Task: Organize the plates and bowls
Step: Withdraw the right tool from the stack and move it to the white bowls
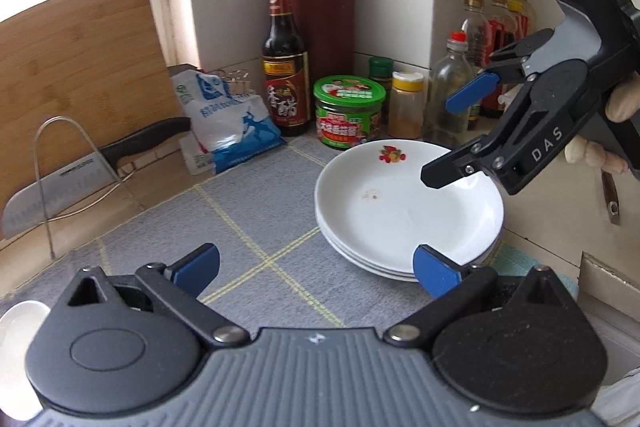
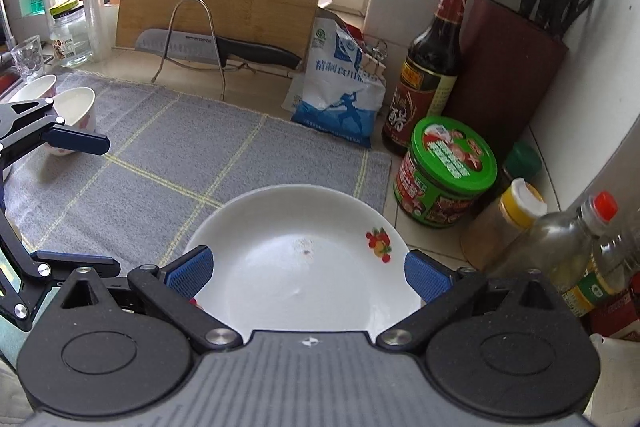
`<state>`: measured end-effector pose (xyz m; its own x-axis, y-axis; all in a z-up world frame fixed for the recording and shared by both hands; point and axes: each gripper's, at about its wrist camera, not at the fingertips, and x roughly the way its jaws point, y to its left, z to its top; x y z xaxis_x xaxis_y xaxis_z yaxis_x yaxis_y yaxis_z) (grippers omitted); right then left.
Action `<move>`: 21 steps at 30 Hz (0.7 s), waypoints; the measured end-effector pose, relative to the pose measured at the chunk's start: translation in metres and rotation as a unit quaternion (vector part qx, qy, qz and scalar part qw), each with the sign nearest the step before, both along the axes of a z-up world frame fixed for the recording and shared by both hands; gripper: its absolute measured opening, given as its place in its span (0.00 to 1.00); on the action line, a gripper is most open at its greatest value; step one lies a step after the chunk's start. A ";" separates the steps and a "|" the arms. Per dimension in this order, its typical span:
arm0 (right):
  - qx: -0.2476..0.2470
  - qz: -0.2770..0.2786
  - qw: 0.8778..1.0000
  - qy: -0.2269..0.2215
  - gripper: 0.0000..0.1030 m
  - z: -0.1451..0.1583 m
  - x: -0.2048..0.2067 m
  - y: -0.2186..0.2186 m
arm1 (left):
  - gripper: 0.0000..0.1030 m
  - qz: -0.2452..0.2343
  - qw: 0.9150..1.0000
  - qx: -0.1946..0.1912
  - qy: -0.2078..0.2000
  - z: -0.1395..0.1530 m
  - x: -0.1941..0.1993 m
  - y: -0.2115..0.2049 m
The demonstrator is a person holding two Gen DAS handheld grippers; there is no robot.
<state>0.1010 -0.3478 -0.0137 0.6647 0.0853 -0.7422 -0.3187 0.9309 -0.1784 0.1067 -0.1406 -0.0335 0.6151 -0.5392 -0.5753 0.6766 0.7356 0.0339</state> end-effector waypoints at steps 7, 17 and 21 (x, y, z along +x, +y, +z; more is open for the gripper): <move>0.027 0.024 0.998 -0.044 1.00 0.005 -0.004 0.071 | 1.00 0.065 0.998 0.001 0.005 0.003 -0.022 0.063; 0.035 0.116 0.992 -0.037 1.00 -0.024 -0.015 0.181 | 1.00 0.189 0.982 -0.005 0.007 -0.006 -0.060 0.167; 0.055 0.153 0.986 -0.017 1.00 -0.033 -0.016 0.218 | 1.00 0.223 0.975 0.007 0.012 -0.013 -0.078 0.200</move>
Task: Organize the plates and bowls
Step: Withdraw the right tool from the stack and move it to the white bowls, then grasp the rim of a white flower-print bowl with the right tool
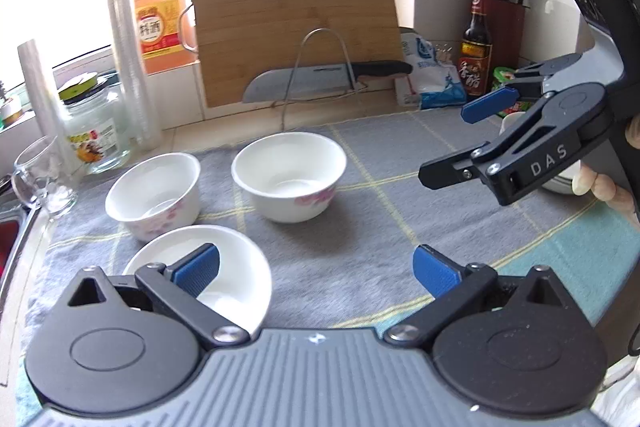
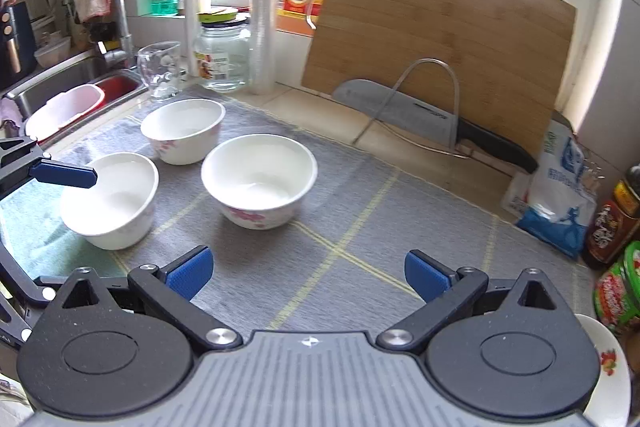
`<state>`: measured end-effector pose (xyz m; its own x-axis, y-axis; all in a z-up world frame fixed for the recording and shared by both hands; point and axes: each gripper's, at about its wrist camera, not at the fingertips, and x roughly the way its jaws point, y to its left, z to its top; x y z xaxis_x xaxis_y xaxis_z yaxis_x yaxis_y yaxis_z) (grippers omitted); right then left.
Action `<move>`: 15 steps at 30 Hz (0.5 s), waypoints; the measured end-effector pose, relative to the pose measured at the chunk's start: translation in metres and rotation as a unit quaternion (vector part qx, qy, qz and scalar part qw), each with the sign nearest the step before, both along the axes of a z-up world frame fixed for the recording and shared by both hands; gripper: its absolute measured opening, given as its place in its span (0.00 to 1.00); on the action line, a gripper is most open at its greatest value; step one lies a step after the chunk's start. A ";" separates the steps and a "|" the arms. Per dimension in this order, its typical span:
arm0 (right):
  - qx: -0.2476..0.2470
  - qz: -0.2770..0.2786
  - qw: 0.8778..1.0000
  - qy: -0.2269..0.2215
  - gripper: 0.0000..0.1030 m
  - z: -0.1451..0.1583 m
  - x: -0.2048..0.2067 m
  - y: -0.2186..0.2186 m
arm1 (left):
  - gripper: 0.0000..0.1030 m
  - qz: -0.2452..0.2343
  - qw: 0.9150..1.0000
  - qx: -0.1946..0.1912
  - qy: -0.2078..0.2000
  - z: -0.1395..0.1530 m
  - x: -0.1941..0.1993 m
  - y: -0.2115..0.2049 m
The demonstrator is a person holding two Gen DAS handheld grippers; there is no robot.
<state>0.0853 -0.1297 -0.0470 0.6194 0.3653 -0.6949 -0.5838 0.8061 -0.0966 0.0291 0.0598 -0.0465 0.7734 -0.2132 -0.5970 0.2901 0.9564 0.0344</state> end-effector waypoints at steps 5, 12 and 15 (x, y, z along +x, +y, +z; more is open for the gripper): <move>0.021 0.050 0.998 0.021 1.00 -0.009 -0.004 0.043 | 1.00 0.036 0.999 0.020 0.011 -0.013 -0.015 0.039; 0.039 0.105 0.992 0.054 1.00 -0.021 0.000 0.093 | 0.99 0.051 0.998 0.024 0.018 -0.031 -0.015 0.071; 0.053 0.118 0.988 0.079 1.00 -0.028 0.007 0.110 | 0.99 0.040 0.999 0.029 0.011 -0.037 -0.012 0.073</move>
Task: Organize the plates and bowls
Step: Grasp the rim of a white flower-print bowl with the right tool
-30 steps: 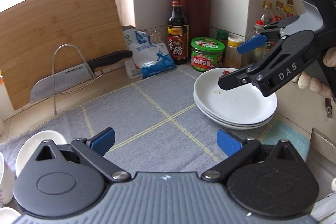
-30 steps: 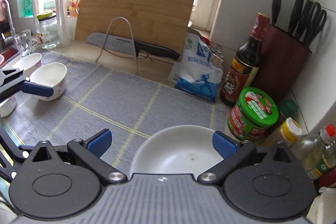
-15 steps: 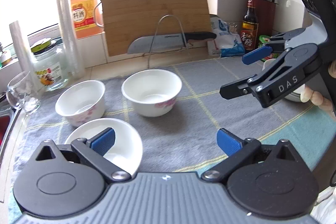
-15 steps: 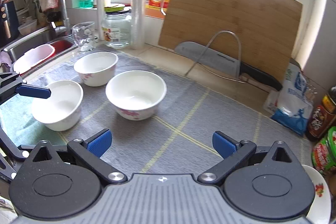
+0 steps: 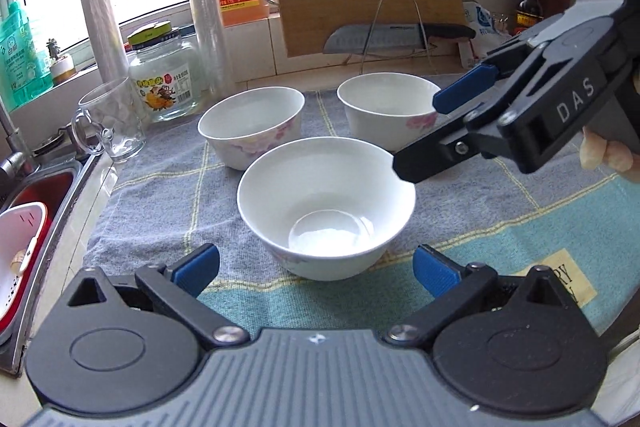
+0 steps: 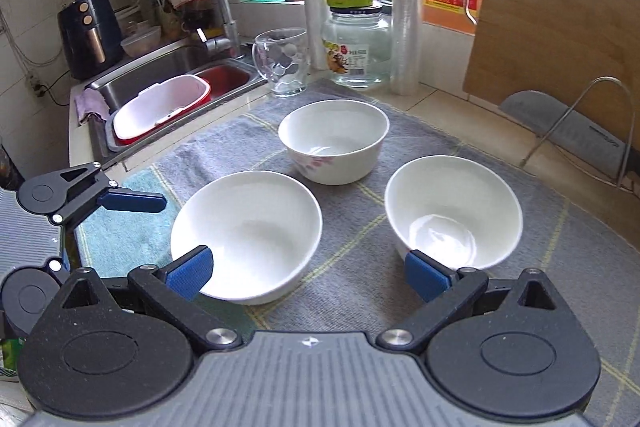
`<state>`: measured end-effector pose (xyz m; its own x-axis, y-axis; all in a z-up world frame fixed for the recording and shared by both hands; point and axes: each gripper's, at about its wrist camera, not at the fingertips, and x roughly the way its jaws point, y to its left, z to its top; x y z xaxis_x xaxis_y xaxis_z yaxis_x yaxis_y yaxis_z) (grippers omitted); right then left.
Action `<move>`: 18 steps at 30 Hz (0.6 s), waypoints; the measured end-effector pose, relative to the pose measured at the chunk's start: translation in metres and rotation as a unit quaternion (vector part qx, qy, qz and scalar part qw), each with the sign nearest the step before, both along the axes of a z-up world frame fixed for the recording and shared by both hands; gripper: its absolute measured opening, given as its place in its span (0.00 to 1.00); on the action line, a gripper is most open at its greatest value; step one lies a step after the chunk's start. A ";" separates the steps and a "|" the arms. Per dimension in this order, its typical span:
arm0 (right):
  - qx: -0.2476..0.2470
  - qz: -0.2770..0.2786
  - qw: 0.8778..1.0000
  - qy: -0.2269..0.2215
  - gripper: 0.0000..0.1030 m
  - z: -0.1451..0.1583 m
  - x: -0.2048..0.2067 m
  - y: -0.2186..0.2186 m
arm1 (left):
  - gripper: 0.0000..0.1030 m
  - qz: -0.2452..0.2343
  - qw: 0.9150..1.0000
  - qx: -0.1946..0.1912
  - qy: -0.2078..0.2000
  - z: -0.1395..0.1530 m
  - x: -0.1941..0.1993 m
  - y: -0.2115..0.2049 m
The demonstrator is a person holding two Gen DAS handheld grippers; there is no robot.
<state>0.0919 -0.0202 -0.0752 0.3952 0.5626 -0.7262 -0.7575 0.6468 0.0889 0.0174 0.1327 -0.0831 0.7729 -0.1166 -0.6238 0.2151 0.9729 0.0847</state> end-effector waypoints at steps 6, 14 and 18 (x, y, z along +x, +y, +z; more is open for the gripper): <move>0.009 0.017 0.999 0.030 0.99 -0.013 0.009 0.024 | 0.99 -0.019 1.000 0.001 -0.004 -0.008 0.008 0.003; -0.003 0.025 0.998 0.049 0.89 -0.024 0.016 0.037 | 0.97 -0.041 0.999 -0.010 -0.009 -0.010 0.011 0.007; -0.005 0.026 0.998 0.054 0.84 -0.025 0.019 0.038 | 0.87 -0.049 0.999 -0.011 -0.008 -0.009 0.014 0.007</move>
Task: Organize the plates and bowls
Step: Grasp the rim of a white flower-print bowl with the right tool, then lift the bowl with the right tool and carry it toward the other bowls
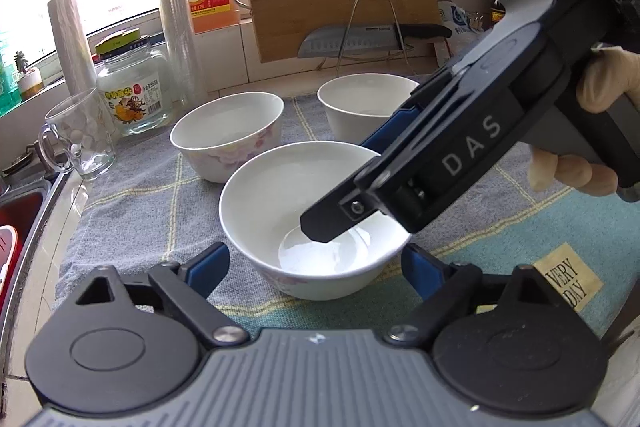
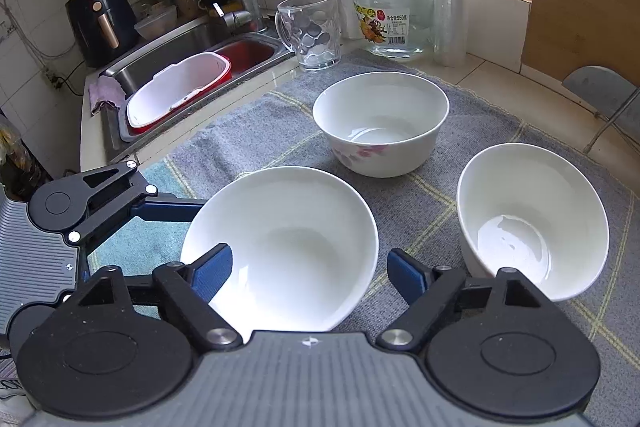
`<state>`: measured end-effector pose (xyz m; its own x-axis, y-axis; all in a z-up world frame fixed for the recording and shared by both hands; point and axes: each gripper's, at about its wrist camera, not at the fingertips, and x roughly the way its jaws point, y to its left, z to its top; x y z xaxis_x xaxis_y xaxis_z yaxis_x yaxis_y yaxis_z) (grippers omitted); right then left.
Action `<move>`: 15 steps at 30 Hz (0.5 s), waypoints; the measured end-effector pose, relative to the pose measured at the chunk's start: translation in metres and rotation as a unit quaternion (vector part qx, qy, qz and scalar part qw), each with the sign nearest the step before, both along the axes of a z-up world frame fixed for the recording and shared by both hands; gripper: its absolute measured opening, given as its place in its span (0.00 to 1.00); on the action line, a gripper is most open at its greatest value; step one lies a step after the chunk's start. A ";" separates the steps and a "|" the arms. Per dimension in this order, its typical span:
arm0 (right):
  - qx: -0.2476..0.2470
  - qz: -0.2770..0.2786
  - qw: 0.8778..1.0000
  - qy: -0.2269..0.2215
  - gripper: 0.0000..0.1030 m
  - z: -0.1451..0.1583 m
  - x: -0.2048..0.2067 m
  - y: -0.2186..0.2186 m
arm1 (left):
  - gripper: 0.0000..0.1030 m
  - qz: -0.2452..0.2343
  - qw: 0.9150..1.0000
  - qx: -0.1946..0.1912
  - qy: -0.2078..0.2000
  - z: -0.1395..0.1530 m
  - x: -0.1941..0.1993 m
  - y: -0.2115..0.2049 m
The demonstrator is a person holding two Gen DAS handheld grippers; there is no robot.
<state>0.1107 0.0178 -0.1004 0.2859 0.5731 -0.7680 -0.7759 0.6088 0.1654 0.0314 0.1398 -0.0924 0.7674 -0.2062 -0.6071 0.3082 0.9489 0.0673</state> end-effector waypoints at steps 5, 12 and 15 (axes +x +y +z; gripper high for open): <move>0.004 0.003 1.000 0.004 0.81 0.001 0.003 0.002 | 0.85 -0.008 1.000 -0.002 0.001 0.000 0.003 0.000; 0.010 0.007 1.000 0.016 0.78 0.001 0.005 0.002 | 0.85 -0.014 1.000 -0.005 0.001 0.000 0.004 0.001; 0.012 0.005 1.000 0.021 0.78 0.002 0.006 0.001 | 0.85 -0.015 1.000 -0.003 0.004 0.001 0.004 0.001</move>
